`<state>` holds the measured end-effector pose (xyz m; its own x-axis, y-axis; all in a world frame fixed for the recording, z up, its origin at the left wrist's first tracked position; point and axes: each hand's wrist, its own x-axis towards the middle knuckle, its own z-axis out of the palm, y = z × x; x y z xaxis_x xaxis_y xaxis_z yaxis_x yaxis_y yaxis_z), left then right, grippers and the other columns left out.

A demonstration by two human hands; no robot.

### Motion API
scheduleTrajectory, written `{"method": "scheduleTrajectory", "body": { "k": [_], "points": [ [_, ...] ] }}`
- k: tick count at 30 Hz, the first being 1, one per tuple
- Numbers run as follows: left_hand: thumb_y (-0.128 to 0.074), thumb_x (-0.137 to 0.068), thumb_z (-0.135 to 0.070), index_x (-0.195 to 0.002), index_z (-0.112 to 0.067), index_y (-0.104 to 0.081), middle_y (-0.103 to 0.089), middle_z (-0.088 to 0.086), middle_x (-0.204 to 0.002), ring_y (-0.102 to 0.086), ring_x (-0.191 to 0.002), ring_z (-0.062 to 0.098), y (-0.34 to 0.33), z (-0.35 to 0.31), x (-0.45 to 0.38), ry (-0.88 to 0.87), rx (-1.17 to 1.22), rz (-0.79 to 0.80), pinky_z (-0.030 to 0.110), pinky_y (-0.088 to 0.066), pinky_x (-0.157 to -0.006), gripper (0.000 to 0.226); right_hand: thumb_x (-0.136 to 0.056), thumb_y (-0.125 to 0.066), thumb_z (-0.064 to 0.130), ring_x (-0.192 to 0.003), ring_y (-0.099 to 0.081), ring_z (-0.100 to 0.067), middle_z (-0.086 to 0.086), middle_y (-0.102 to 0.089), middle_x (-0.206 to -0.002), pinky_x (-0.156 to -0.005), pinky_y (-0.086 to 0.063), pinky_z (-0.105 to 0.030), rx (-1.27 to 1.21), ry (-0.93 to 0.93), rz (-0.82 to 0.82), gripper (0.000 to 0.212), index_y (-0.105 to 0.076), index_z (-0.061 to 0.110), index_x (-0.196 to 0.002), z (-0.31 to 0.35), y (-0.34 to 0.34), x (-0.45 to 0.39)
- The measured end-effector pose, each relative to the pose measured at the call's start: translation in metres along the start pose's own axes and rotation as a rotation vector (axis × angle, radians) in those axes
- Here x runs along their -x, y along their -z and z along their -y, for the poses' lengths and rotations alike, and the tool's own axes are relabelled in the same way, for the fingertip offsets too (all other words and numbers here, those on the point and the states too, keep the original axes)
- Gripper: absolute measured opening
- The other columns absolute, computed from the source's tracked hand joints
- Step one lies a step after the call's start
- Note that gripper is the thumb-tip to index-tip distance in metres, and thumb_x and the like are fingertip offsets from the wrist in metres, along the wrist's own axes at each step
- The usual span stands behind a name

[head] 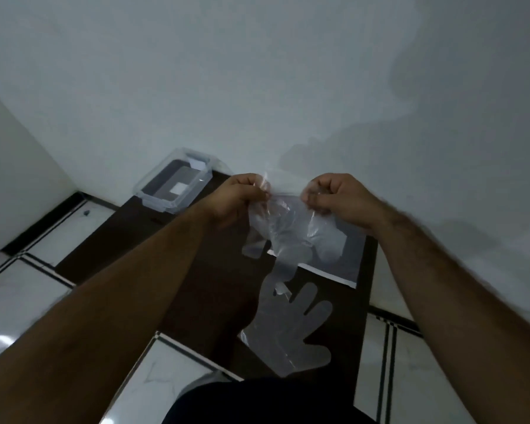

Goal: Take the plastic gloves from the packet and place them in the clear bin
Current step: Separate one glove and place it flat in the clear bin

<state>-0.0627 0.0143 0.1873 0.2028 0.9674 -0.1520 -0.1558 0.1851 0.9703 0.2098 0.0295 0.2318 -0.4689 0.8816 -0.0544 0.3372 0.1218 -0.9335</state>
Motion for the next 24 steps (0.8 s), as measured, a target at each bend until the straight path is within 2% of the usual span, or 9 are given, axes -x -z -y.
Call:
{"method": "scheduleTrajectory", "body": {
  "k": [3, 6, 8, 10, 14, 16, 19, 22, 24],
  "points": [
    [-0.071, -0.086, -0.003, -0.117, 0.014, -0.068, -0.075, 0.019, -0.099, -0.073, -0.094, 0.029, 0.041, -0.01, 0.002, -0.016, -0.051, -0.046, 0.04, -0.061, -0.088, 0.035, -0.091, -0.084, 0.011, -0.069, -0.068, -0.007, -0.004, -0.076, -0.081, -0.067, -0.058, -0.025, 0.043, 0.005, -0.067, 0.007, -0.08, 0.01, -0.096, 0.011, -0.028, -0.038],
    [-0.07, -0.095, 0.002, -0.099, 0.002, -0.08, -0.078, 0.012, -0.089, -0.075, -0.083, 0.021, 0.084, -0.025, 0.0, -0.059, -0.156, -0.045, 0.032, -0.061, -0.08, 0.011, -0.087, -0.087, 0.014, -0.069, -0.071, -0.011, -0.008, -0.08, -0.081, -0.07, -0.062, -0.034, 0.158, 0.046, -0.055, 0.008, -0.082, 0.015, -0.093, 0.025, -0.055, -0.085],
    [-0.072, -0.095, 0.0, -0.098, -0.004, -0.081, -0.078, 0.011, -0.09, -0.074, -0.085, 0.022, 0.117, -0.034, -0.008, -0.078, -0.217, -0.051, 0.03, -0.06, -0.079, 0.01, -0.086, -0.088, 0.014, -0.07, -0.073, -0.011, -0.004, -0.08, -0.079, -0.072, -0.064, -0.037, 0.211, 0.075, -0.031, 0.007, -0.082, 0.014, -0.091, 0.034, -0.073, -0.118],
    [-0.076, -0.096, -0.007, -0.102, -0.001, -0.079, -0.077, 0.014, -0.092, -0.072, -0.086, 0.025, 0.154, -0.044, -0.02, -0.076, -0.27, -0.053, 0.032, -0.059, -0.079, 0.009, -0.085, -0.088, 0.012, -0.071, -0.073, -0.01, 0.0, -0.08, -0.079, -0.078, -0.066, -0.038, 0.246, 0.09, -0.033, 0.009, -0.082, 0.007, -0.09, 0.043, -0.091, -0.151],
    [-0.078, -0.097, -0.013, -0.093, -0.003, -0.077, -0.076, 0.012, -0.08, -0.068, -0.069, 0.016, 0.236, -0.064, -0.054, -0.045, -0.437, -0.018, 0.025, -0.053, -0.067, 0.011, -0.082, -0.091, 0.013, -0.078, -0.073, -0.007, 0.013, -0.079, -0.077, -0.087, -0.066, -0.044, 0.281, 0.077, -0.085, 0.018, -0.079, 0.002, -0.089, 0.051, -0.129, -0.225],
    [-0.08, -0.095, -0.014, -0.096, 0.002, -0.078, -0.079, 0.017, -0.085, -0.071, -0.072, 0.019, 0.279, -0.072, -0.078, -0.032, -0.507, -0.017, 0.025, -0.056, -0.069, 0.016, -0.081, -0.092, 0.016, -0.078, -0.073, -0.004, 0.015, -0.078, -0.076, -0.087, -0.065, -0.043, 0.308, 0.066, -0.111, 0.022, -0.077, 0.001, -0.088, 0.052, -0.15, -0.262],
    [-0.08, -0.095, -0.014, -0.098, 0.004, -0.079, -0.08, 0.016, -0.087, -0.071, -0.073, 0.023, 0.335, -0.08, -0.116, -0.041, -0.582, -0.012, 0.029, -0.059, -0.072, 0.018, -0.082, -0.091, 0.017, -0.081, -0.074, -0.008, 0.0, -0.08, -0.084, -0.084, -0.064, -0.04, 0.352, 0.072, -0.157, 0.022, -0.076, 0.001, -0.087, 0.054, -0.179, -0.315],
    [-0.076, -0.098, -0.014, -0.091, 0.0, -0.078, -0.078, 0.012, -0.08, -0.065, -0.063, 0.016, 0.376, -0.081, -0.147, -0.057, -0.613, -0.069, 0.026, -0.055, -0.066, 0.015, -0.086, -0.087, 0.018, -0.081, -0.072, 0.002, 0.007, -0.079, -0.089, -0.081, -0.061, -0.028, 0.371, 0.052, -0.207, 0.017, -0.079, 0.005, -0.092, 0.056, -0.205, -0.357],
    [-0.076, -0.098, -0.016, -0.088, -0.005, -0.077, -0.078, 0.01, -0.079, -0.066, -0.064, 0.015, 0.395, -0.081, -0.167, -0.066, -0.655, -0.076, 0.03, -0.057, -0.069, 0.015, -0.088, -0.087, 0.02, -0.08, -0.069, 0.001, 0.007, -0.078, -0.089, -0.082, -0.057, -0.025, 0.359, 0.044, -0.281, 0.014, -0.08, 0.01, -0.095, 0.055, -0.218, -0.378]
  ]
}}
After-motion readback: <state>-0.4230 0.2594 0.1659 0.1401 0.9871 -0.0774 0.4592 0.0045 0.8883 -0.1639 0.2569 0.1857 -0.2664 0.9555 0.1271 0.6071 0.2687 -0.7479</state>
